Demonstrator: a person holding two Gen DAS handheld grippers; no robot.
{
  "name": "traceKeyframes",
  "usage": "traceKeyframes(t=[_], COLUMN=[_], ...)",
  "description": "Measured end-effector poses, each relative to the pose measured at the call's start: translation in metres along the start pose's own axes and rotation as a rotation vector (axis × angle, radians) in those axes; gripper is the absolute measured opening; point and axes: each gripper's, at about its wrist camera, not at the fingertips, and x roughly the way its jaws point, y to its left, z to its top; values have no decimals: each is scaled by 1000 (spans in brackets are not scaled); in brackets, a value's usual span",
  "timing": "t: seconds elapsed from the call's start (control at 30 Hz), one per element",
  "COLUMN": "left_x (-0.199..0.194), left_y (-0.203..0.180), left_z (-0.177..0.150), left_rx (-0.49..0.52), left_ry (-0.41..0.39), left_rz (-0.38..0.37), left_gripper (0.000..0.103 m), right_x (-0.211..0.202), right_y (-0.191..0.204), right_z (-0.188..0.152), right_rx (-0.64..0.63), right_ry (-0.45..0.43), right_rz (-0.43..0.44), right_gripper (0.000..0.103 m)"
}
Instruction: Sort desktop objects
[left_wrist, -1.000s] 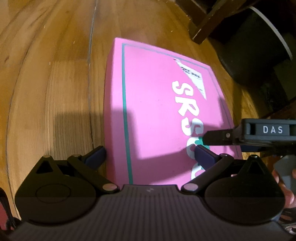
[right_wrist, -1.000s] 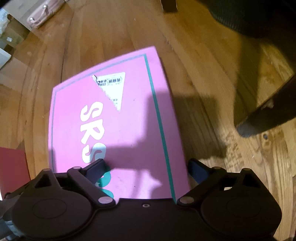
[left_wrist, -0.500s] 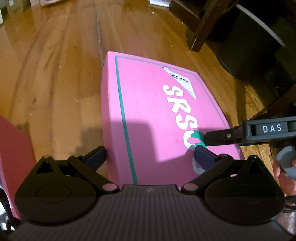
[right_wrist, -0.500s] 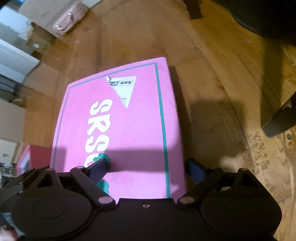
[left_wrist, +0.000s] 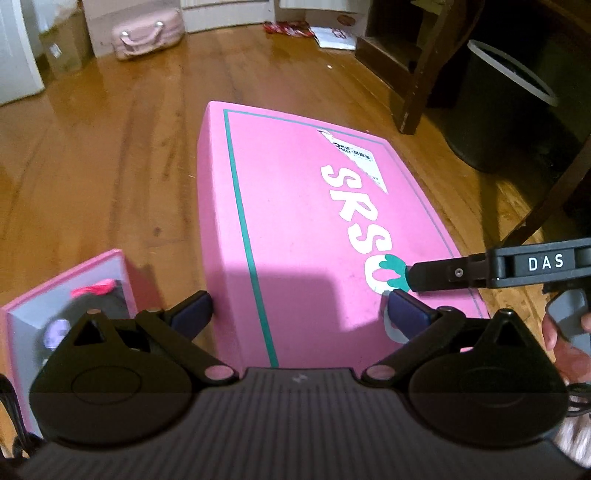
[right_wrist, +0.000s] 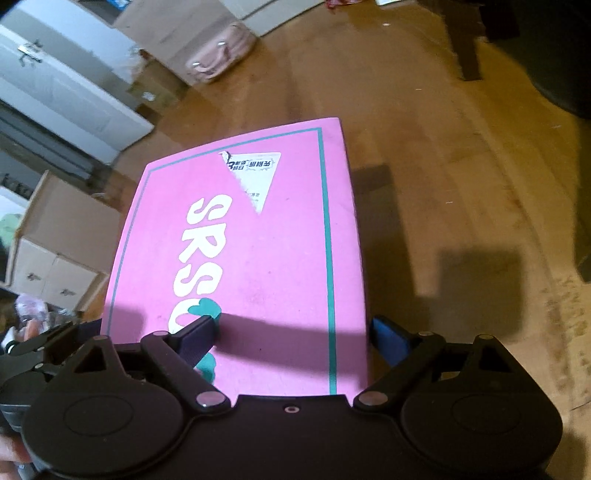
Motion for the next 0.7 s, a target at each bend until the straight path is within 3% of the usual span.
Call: traceKeyframes(t=[0.37, 0.57, 0.7], left_x=[-58, -75, -77], left_y=[48, 92, 131], left_z=[-20, -46, -61], left_rx=[27, -42, -160], left_ry=[7, 63, 100], left_rz=[81, 126, 112], left_gripper=[102, 102, 102], right_x=[10, 25, 47], right_y=[78, 121, 157], right_z=[-23, -32, -32], right_rx=[-49, -104, -164], right_ry=[2, 47, 86], right_rz=[72, 112, 98], right_gripper=[94, 94, 94])
